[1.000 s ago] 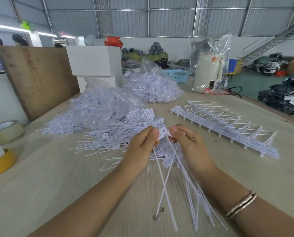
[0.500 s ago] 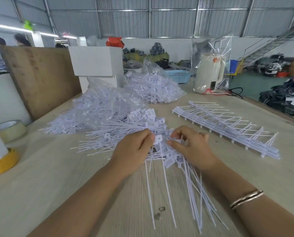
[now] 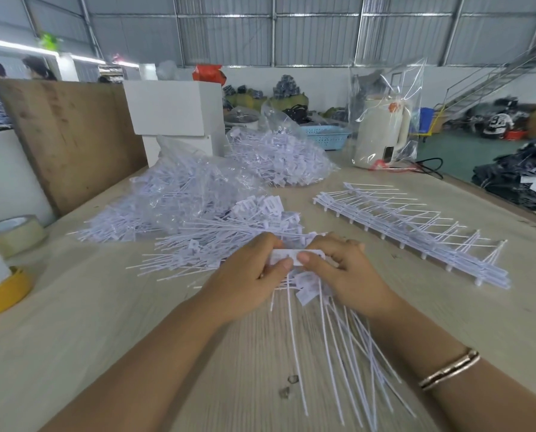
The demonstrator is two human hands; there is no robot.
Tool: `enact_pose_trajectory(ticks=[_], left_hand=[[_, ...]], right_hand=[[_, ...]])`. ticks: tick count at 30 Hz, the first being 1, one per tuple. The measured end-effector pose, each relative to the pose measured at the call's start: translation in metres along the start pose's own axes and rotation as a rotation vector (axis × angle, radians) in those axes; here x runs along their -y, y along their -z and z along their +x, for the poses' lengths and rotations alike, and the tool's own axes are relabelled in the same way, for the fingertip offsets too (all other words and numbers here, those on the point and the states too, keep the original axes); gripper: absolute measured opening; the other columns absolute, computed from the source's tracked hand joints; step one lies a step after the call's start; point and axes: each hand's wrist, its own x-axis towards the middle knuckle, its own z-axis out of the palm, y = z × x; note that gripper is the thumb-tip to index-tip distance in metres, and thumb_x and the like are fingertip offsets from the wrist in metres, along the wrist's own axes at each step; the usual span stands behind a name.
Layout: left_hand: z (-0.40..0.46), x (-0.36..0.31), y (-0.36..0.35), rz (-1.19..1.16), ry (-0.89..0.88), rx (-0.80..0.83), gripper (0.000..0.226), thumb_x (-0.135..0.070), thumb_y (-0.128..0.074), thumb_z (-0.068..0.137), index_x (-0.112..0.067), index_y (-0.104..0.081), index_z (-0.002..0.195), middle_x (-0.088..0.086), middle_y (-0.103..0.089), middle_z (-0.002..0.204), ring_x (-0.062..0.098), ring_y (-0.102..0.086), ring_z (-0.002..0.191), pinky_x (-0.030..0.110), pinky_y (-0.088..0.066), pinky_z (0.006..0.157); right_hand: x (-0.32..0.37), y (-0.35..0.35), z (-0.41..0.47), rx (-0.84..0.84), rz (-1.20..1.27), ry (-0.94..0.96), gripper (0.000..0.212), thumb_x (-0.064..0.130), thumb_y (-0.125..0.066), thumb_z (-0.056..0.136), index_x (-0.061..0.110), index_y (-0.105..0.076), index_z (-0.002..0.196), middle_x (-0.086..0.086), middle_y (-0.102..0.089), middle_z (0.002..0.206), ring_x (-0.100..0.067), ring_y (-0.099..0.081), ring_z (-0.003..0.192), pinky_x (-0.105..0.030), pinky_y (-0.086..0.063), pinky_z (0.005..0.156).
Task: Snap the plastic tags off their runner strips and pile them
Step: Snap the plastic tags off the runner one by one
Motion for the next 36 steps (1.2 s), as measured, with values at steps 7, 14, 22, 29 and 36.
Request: enact_pose_trajectory(ticks=[7, 14, 22, 29, 36], left_hand=[[0.000, -0.005, -0.004, -0.299, 0.086, -0.025, 0.034, -0.027, -0.046, 0.097, -0.029, -0.055, 0.065, -0.019, -0.057, 0.057, -0.004, -0.048, 0.053, 0.012, -0.036, 0.056], [0.002, -0.019, -0.019, -0.600, 0.185, -0.208, 0.036, -0.030, -0.043, 0.097, -0.017, -0.055, 0.066, -0.014, -0.053, 0.054, -0.002, -0.048, 0.054, 0.009, -0.039, 0.058], [0.003, -0.002, 0.002, -0.594, 0.179, -0.340, 0.039, -0.029, -0.046, 0.096, -0.017, -0.043, 0.059, -0.012, -0.041, 0.051, -0.002, -0.041, 0.046, 0.006, -0.036, 0.047], [0.014, 0.016, -0.007, 0.305, -0.106, -0.292, 0.051, -0.050, -0.040, 0.090, -0.011, -0.054, 0.059, -0.001, -0.047, 0.062, 0.017, -0.047, 0.058, 0.030, -0.037, 0.058], [0.018, 0.004, -0.011, 0.560, 0.068, -0.244, 0.065, -0.064, -0.020, 0.086, -0.017, -0.061, 0.104, 0.000, -0.059, 0.098, 0.020, -0.055, 0.092, 0.034, -0.037, 0.079]], right_hand=[[0.006, -0.004, -0.002, 0.001, 0.220, -0.080, 0.018, 0.027, -0.064, 0.085, 0.022, -0.068, 0.069, 0.003, -0.064, 0.068, -0.012, -0.060, 0.069, -0.050, -0.040, 0.086], [0.016, -0.009, -0.003, -0.137, 0.524, -0.095, 0.019, 0.014, -0.059, 0.087, 0.018, -0.070, 0.071, 0.001, -0.066, 0.070, -0.013, -0.062, 0.068, -0.023, -0.047, 0.068], [0.011, 0.005, -0.003, -0.256, 0.548, -0.230, 0.025, 0.017, -0.057, 0.092, 0.011, -0.062, 0.068, -0.002, -0.056, 0.071, -0.011, -0.055, 0.072, -0.014, -0.043, 0.070], [-0.006, 0.000, 0.003, -0.080, -0.123, -0.202, 0.021, 0.039, -0.052, 0.091, 0.041, -0.047, 0.071, 0.017, -0.050, 0.075, 0.009, -0.041, 0.082, -0.033, -0.021, 0.078], [-0.011, 0.003, 0.010, -0.120, -0.352, -0.148, 0.021, 0.039, -0.056, 0.089, 0.031, -0.060, 0.108, 0.018, -0.050, 0.095, -0.004, -0.045, 0.094, -0.035, -0.026, 0.084]])
